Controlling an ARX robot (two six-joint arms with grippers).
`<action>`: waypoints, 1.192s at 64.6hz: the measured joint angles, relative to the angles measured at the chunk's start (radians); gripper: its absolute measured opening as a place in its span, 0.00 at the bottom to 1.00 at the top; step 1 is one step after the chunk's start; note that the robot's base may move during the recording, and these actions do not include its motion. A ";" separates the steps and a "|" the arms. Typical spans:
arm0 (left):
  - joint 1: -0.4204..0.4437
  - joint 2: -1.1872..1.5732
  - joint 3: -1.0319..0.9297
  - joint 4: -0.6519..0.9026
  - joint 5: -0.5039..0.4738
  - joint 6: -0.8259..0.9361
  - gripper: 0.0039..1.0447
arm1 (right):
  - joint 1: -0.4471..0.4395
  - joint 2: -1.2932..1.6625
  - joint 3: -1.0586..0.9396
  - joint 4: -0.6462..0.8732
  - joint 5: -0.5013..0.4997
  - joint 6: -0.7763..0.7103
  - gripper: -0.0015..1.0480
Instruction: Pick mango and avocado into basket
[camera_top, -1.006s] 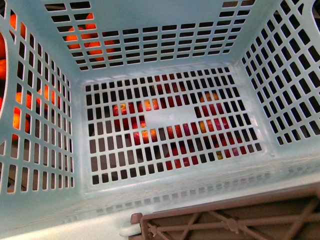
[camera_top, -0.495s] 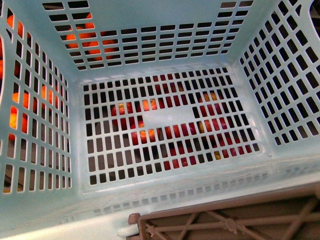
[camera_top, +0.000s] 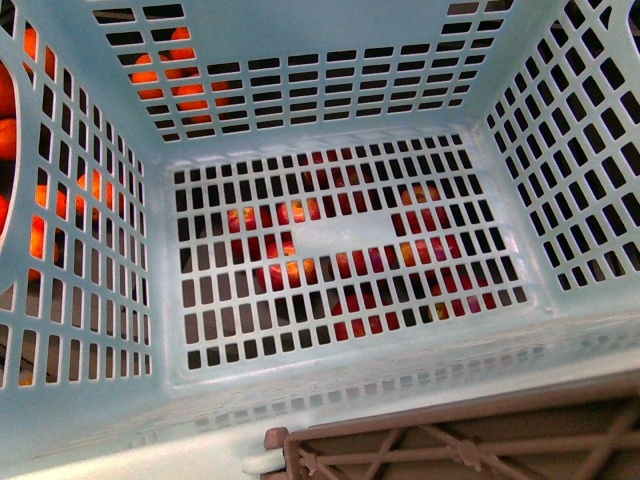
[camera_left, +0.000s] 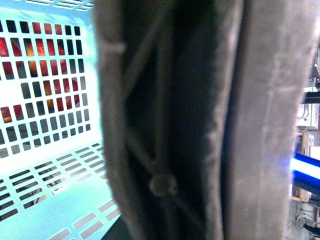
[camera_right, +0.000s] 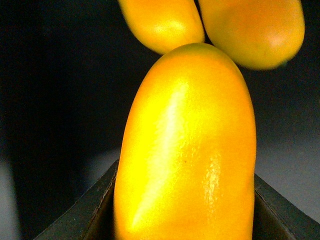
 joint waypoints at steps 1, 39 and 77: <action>0.000 0.000 0.000 0.000 0.000 0.000 0.12 | 0.000 -0.048 -0.035 0.007 -0.016 0.002 0.53; 0.000 0.000 0.000 0.000 0.002 0.000 0.12 | 0.158 -1.164 -0.476 -0.276 -0.130 0.087 0.53; 0.000 0.000 0.000 0.000 0.000 0.000 0.12 | 0.755 -1.198 -0.475 -0.164 0.241 0.083 0.53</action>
